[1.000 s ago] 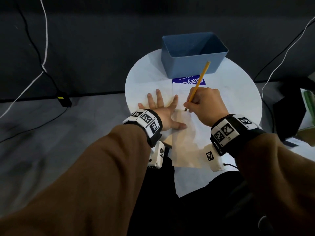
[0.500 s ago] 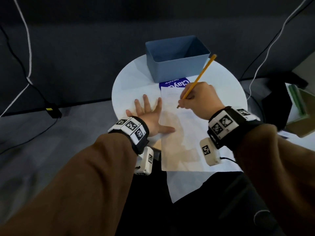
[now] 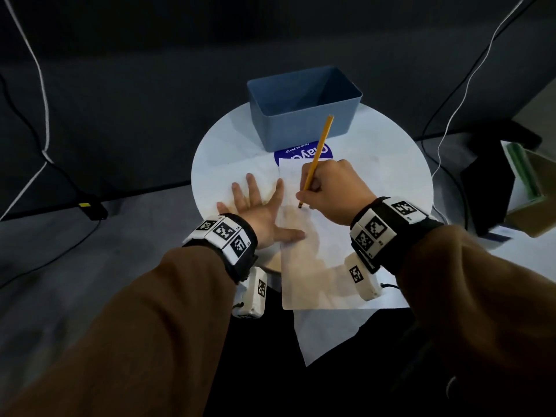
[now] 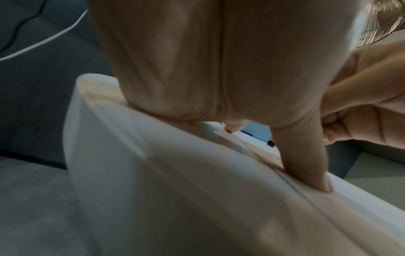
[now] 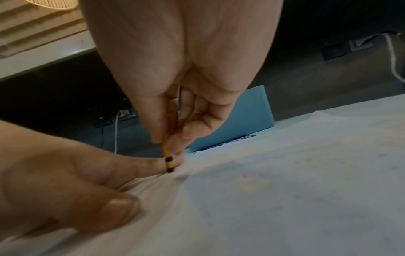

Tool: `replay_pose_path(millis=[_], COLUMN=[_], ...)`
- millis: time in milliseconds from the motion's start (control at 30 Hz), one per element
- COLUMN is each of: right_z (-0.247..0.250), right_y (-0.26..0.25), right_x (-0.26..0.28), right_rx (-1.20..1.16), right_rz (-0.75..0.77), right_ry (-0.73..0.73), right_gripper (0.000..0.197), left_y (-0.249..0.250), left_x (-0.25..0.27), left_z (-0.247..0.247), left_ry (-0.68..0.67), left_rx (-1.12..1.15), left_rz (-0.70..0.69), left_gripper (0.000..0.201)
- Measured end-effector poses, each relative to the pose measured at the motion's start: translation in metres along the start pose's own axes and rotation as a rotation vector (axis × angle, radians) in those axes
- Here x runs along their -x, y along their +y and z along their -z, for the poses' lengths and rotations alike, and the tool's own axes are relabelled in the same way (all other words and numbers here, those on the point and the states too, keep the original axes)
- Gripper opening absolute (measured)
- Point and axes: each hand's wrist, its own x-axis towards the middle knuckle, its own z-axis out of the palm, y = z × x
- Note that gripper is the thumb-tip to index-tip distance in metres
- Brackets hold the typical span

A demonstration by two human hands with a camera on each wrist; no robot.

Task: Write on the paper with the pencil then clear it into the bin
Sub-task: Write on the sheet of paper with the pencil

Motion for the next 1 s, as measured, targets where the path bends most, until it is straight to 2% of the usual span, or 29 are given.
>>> replay_pose_path(millis=[100,267,433,567,633,767,833,933,1000], right_z=[-0.007,-0.006,-0.011,-0.010,-0.004,-0.008,-0.013,-0.010,-0.008], right_y=[-0.008,0.004,-0.006,0.004,0.008,-0.005,-0.007,0.004,0.007], right_x=[0.003,0.003,0.000,-0.001,0.000,0.002,0.001,-0.002,-0.001], right_rx=[-0.021,0.029,-0.064,0.055,0.056,-0.057,-0.026,-0.022,-0.052], right_rz=[0.066,-0.024,0.005,-0.047,-0.071,-0.015,-0.020,-0.119,-0.121], right_ry=[-0.075,0.008,0.008,0.044,0.069,0.022,0.008,0.112,0.119], right_gripper=[0.023,0.019,0.012,0.021,0.019,0.013,0.014,0.012,0.013], left_y=[0.001,0.001,0.002,0.002,0.003,0.004,0.006,0.005,0.004], left_x=[0.000,0.002,0.001,0.003,0.003,0.003,0.005,0.006,0.005], left_z=[-0.001,0.001,0.000,0.002,0.003,0.003,0.003,0.004,0.003], left_ry=[0.000,-0.010,-0.002,-0.014,-0.023,-0.025,-0.026,-0.026,-0.024], left_rx=[0.001,0.002,-0.006,0.000,-0.006,-0.014,-0.001,0.015,0.006], left_rz=[-0.009,-0.002,-0.002,0.007,0.012,0.011,0.011,0.012,0.013], left_gripper=[0.121,0.122,0.122,0.122,0.122,0.121,0.122,0.123,0.123])
